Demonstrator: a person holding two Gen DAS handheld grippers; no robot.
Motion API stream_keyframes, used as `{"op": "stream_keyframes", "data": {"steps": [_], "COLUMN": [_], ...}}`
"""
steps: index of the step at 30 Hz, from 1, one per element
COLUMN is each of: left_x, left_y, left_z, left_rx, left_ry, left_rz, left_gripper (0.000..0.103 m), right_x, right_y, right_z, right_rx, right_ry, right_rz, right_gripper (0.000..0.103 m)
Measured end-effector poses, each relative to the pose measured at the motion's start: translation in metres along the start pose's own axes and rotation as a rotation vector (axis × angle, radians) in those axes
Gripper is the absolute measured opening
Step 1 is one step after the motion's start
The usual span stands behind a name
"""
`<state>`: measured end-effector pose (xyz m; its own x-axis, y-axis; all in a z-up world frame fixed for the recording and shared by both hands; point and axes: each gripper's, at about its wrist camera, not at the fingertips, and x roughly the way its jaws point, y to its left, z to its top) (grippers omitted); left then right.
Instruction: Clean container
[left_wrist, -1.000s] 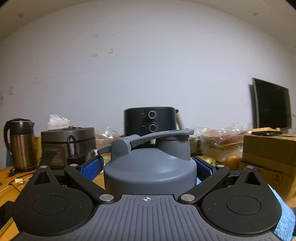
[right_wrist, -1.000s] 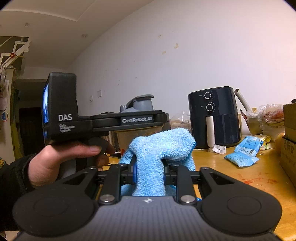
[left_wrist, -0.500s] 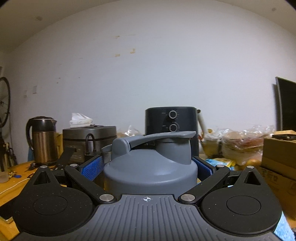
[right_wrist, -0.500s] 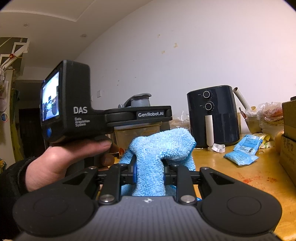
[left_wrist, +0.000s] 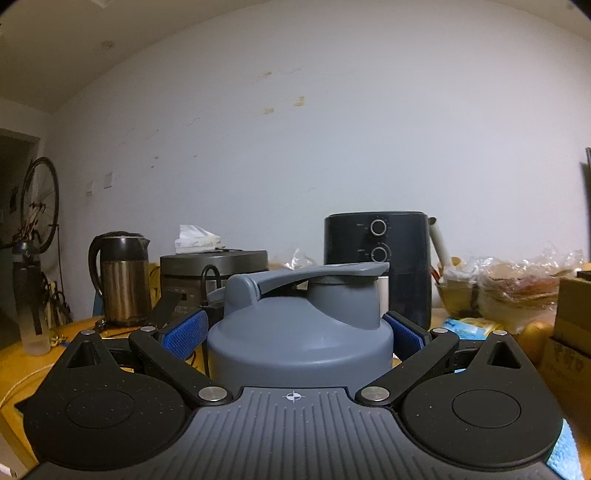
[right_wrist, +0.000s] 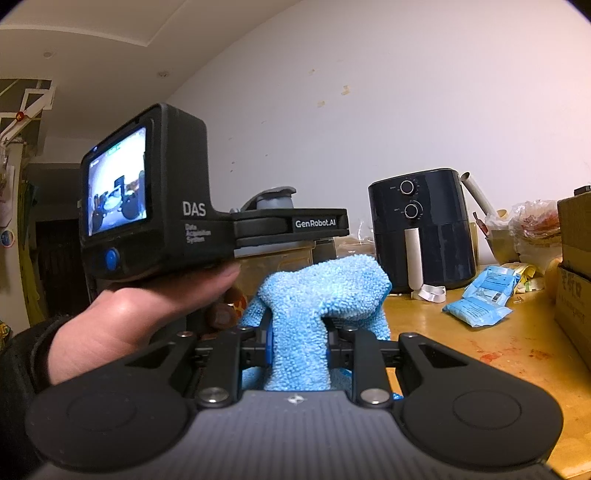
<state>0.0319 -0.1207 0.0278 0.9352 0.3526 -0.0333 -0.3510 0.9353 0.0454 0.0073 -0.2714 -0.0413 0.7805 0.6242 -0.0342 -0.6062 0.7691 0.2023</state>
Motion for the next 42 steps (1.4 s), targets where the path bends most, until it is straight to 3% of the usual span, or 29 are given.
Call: {"op": "stream_keyframes", "data": {"steps": [2, 3, 9, 30, 36, 42], "left_x": [0.001, 0.000, -0.002, 0.007, 0.007, 0.006], "left_y": [0.000, 0.000, 0.001, 0.048, 0.047, 0.043], "left_z": [0.000, 0.000, -0.003, -0.008, -0.009, -0.008], "left_rx": [-0.003, -0.004, 0.000, 0.025, 0.025, 0.039], "left_ry": [0.000, -0.001, -0.015, -0.011, -0.008, -0.008], "left_rz": [-0.001, -0.004, -0.032, -0.371, -0.384, -0.343], "left_gripper": [0.101, 0.095, 0.095, 0.095, 0.096, 0.097], "right_x": [-0.001, -0.001, -0.004, -0.003, 0.000, -0.001], "right_y": [-0.001, -0.001, -0.001, 0.002, 0.002, 0.003], "right_z": [0.000, 0.000, 0.001, 0.002, 0.002, 0.001], "right_rx": [0.002, 0.002, 0.001, -0.008, -0.010, -0.010], "right_ry": [-0.002, -0.002, -0.004, 0.001, 0.004, 0.006], "right_rz": [-0.001, -0.002, -0.004, -0.002, 0.003, 0.002], "right_gripper": [0.022, 0.022, 0.023, 0.023, 0.023, 0.023]}}
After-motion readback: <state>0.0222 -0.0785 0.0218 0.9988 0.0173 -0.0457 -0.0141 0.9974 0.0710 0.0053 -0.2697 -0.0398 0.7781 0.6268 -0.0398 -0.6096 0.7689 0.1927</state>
